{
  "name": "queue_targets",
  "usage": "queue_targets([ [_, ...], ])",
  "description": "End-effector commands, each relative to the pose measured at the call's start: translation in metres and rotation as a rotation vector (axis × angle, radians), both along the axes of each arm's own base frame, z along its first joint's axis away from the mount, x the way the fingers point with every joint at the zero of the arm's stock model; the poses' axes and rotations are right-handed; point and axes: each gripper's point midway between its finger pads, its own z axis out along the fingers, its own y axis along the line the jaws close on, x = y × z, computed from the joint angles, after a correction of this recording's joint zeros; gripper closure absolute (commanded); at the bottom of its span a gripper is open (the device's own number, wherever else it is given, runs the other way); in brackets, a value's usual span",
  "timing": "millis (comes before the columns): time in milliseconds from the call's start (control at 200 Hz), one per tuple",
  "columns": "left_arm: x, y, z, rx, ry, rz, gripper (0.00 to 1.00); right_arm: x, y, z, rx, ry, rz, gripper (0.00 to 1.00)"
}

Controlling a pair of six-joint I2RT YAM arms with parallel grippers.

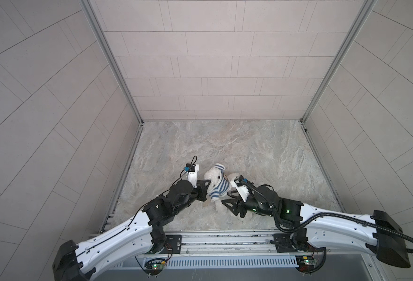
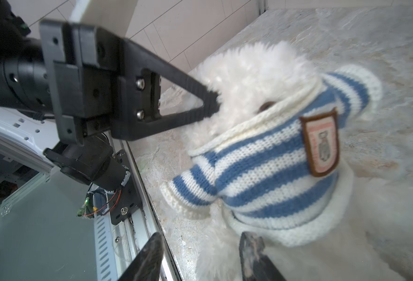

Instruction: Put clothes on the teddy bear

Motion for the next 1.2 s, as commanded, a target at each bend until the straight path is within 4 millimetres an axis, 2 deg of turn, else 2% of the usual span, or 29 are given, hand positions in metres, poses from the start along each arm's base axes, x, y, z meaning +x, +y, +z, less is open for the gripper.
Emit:
queue_targets([
  [0, 0.008, 0.001, 0.022, -0.108, 0.011, 0.071, 1.00, 0.007, 0.009, 0.019, 0.031, -0.067, -0.025, 0.47],
  [85, 0.009, 0.001, 0.024, -0.112, 0.011, 0.078, 1.00, 0.016, 0.008, 0.016, 0.001, -0.081, -0.067, 0.47],
  [220, 0.009, 0.000, 0.025, -0.131, 0.016, 0.076, 1.00, 0.025, 0.009, 0.025, -0.001, -0.114, -0.107, 0.50],
  [410, 0.009, -0.004, 0.025, -0.148, 0.027, 0.070, 1.00, 0.022, 0.023, 0.029, 0.017, -0.108, -0.055, 0.54],
  [551, 0.010, -0.005, 0.028, -0.156, 0.025, 0.071, 1.00, 0.019, 0.029, 0.022, 0.004, -0.086, -0.031, 0.55],
  [591, 0.010, -0.005, 0.028, -0.157, 0.023, 0.071, 1.00, 0.020, 0.029, 0.018, -0.007, -0.080, -0.031, 0.53],
  [661, 0.011, -0.006, 0.029, -0.160, 0.022, 0.070, 1.00, 0.020, 0.029, 0.010, -0.031, -0.070, -0.036, 0.43],
  [681, 0.011, -0.006, 0.030, -0.161, 0.021, 0.070, 1.00, 0.023, 0.032, 0.020, -0.015, -0.078, -0.040, 0.42],
  [776, 0.011, -0.006, 0.031, -0.164, 0.020, 0.069, 1.00, 0.026, 0.034, 0.016, -0.038, -0.076, -0.052, 0.41],
  [856, 0.011, -0.006, 0.030, -0.164, 0.020, 0.071, 1.00, 0.028, 0.034, 0.016, -0.040, -0.076, -0.062, 0.48],
  [1036, 0.011, -0.004, 0.035, -0.179, 0.011, 0.078, 1.00, 0.032, 0.026, 0.010, -0.074, -0.070, -0.101, 0.78],
  [1196, 0.012, -0.003, 0.041, -0.196, 0.009, 0.082, 1.00, 0.027, 0.018, -0.002, -0.108, -0.051, -0.096, 0.96],
])
